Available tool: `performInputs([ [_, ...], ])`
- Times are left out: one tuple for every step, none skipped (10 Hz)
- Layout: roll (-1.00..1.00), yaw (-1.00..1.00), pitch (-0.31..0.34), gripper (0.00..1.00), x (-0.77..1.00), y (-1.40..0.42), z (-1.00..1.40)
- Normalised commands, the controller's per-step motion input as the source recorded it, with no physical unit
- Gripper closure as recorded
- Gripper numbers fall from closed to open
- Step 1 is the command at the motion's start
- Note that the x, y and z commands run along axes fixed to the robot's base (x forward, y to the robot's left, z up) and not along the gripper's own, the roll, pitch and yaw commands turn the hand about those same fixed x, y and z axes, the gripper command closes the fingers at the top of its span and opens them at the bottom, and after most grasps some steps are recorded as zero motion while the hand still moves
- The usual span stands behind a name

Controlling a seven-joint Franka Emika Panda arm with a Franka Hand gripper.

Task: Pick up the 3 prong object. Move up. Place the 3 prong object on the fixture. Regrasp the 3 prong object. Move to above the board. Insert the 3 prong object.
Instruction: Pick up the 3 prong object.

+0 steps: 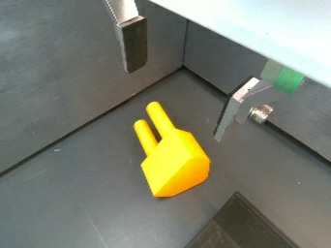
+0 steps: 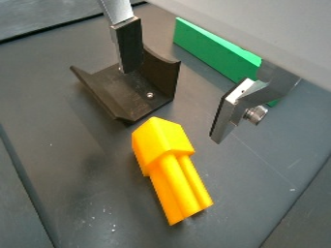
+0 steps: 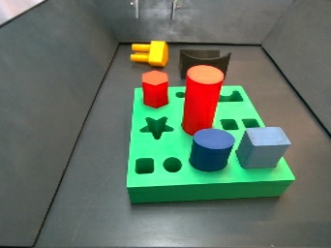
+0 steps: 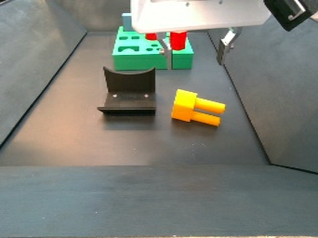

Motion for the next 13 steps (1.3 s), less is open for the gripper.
performInputs([
  [0.00,0.07,-0.003,0.00,-0.01,0.00,-0.07],
  [0.01,0.20,-0.014,0.00,-0.06,0.00,-0.13],
  [0.13,0.51,-0.009,0.00,-0.12,-0.03,-0.07],
  [0.25,0.84,0.000,0.00,-0.03,-0.02,-0.03],
  [0.30,0.86,0.000,0.00,-0.01,0.00,-0.03],
  [0.31,0.84,0.000,0.00,0.00,0.00,-0.03],
  [0.31,0.75,0.000,0.00,0.00,-0.04,-0.05],
  [0.33,0.67,0.000,0.00,0.02,-0.09,-0.08],
  [0.31,0.72,0.000,0.00,0.00,-0.08,-0.16],
  [0.23,0.88,-0.059,0.00,-0.01,-0.05,-0.35],
  [0.14,0.97,-0.144,0.00,-0.07,0.00,-0.47],
  [0.11,0.98,-0.159,0.00,-0.06,0.00,-0.47],
  [0.13,0.99,-0.153,0.00,-0.07,0.00,-0.45],
])
